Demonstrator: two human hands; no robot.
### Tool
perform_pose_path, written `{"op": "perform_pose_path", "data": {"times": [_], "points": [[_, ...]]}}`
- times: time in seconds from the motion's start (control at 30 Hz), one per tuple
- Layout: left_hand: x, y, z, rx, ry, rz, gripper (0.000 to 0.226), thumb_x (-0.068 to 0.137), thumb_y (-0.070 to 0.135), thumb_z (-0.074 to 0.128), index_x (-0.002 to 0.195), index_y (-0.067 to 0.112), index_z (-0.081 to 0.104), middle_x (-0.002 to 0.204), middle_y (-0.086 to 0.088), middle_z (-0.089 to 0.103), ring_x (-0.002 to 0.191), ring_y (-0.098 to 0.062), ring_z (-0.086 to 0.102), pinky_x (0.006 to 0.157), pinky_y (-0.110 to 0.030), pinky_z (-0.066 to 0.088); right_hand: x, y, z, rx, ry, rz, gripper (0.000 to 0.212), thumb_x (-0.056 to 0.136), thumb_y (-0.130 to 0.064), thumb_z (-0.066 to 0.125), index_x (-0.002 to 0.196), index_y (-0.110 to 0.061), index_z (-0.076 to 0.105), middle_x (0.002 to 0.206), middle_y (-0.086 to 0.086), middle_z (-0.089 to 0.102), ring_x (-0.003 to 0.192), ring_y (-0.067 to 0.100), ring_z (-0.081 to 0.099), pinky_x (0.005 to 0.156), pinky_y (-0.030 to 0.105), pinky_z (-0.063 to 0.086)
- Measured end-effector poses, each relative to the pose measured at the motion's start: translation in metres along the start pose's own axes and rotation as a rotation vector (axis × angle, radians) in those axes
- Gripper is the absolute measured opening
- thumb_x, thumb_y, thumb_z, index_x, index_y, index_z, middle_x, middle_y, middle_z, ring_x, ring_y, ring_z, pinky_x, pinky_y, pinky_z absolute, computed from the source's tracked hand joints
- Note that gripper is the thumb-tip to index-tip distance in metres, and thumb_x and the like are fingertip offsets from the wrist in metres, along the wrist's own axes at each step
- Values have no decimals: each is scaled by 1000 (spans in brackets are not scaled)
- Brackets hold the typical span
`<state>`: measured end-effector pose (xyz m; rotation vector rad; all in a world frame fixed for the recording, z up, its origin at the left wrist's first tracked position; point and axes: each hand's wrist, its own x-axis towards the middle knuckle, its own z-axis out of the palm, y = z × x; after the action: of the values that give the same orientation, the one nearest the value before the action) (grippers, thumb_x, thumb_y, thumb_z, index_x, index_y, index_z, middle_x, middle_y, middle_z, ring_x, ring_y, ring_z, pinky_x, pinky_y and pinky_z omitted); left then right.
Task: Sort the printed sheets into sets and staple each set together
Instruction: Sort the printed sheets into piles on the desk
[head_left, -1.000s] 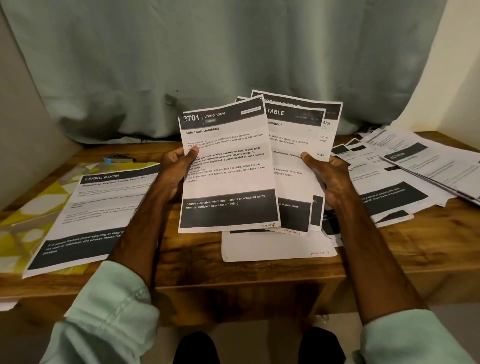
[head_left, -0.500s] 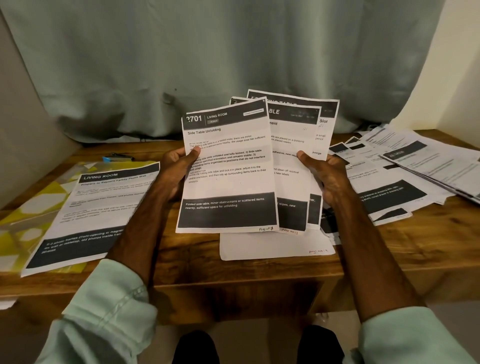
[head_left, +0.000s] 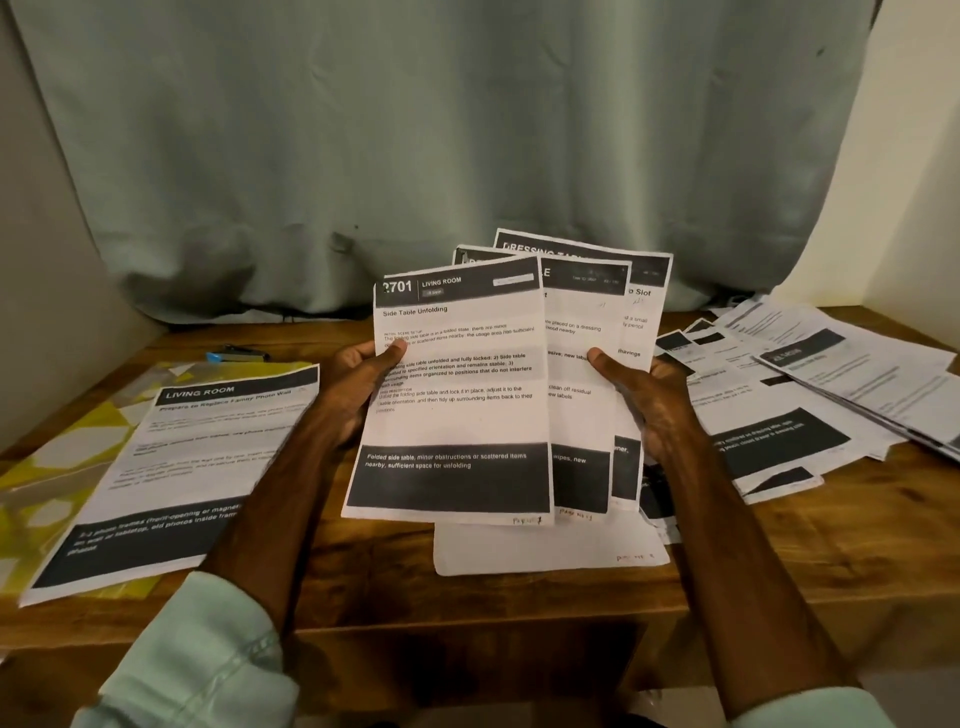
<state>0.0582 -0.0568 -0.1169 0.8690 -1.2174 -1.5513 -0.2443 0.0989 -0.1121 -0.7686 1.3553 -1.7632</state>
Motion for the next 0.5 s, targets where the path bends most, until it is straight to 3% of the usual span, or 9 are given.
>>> {"op": "perform_pose_path", "data": {"times": [0.17,0.5], "points": [[-5,0,7,-58,-65,-35,34,96,11,68,128,0,64,119,-21,73,109,-41,70,90,-53,59,0,1,-1,-31,-20,15,46,78,-23,88,119,-19,68,105,6,79,91,32,77,84,59,60],[-16,7,14,21,-136,-53,37,90,10,74,126,2,65,116,-19,74,105,-40,72,86,-49,61,2,-1,4,-76,5,-4,41,80,-24,87,117,-20,69,105,4,79,90,30,77,86,60,60]]}}
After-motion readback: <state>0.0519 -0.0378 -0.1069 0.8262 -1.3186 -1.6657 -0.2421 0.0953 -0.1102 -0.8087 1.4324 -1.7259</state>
